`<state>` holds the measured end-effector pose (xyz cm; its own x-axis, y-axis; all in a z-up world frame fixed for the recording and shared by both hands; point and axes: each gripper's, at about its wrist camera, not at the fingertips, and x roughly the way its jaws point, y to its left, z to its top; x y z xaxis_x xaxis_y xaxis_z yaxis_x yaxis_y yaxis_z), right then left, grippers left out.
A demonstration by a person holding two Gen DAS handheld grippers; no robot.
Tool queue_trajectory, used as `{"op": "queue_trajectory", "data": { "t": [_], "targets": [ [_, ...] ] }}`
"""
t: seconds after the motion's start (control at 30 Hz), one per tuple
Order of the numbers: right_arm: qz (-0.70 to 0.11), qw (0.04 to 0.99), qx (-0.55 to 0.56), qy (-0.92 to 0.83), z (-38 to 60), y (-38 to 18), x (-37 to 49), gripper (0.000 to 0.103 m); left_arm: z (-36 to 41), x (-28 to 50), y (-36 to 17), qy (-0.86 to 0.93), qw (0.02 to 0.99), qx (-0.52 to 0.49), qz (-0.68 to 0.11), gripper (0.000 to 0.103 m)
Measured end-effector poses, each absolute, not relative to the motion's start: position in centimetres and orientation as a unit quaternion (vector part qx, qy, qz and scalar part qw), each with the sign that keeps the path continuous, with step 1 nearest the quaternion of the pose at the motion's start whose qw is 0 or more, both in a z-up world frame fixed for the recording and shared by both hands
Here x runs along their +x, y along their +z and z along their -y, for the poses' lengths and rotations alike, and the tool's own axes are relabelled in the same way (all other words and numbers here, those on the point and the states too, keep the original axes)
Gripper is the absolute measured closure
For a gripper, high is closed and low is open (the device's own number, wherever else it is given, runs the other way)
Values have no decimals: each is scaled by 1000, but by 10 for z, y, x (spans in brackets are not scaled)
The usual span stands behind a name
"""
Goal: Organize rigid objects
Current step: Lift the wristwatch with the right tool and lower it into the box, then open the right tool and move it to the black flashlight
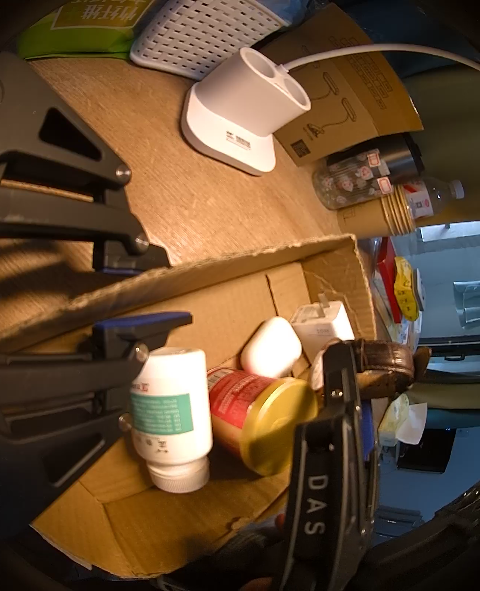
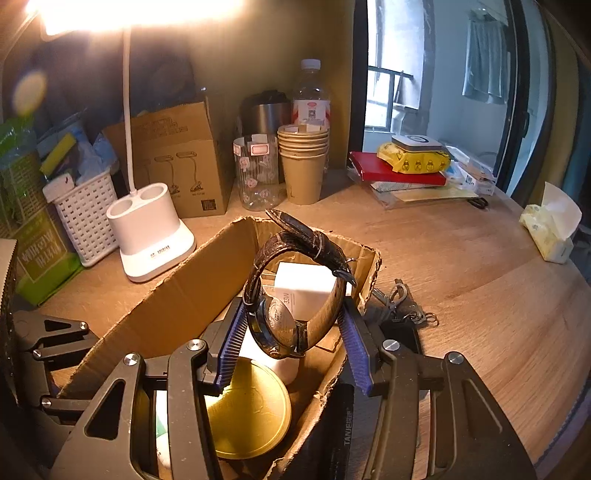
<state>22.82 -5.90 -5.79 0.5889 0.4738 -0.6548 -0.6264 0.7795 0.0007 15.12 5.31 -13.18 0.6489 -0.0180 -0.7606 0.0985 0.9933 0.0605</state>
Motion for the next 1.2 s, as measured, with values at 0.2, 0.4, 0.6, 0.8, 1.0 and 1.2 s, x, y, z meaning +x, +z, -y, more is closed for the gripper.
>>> {"op": "queue_trajectory", "data": {
  "t": [0.2,0.4,0.6,0.8,1.0,1.2],
  "targets": [
    [-321,883,-172,295,48,-61,221,50,-53,151,-132,-32,907,47,-418,86],
    [-310,885,-198,286,43,-62,217,43,-51,150,-132,-32,907,48,-418,86],
    [-308,882,-192,299,44,-58,211,33,-51,150,-132,-32,907,48,-418,86],
    [-306,884,-172,308,52,-52,204,33,-51,150,-132,-32,907,47,-418,85],
    [-296,892,-148,308,65,-44,195,33,-51,150,-132,-32,907,48,-418,85],
    [-283,902,-128,299,80,-34,184,33,-51,150,-132,-32,907,48,-418,85]
  ]
}}
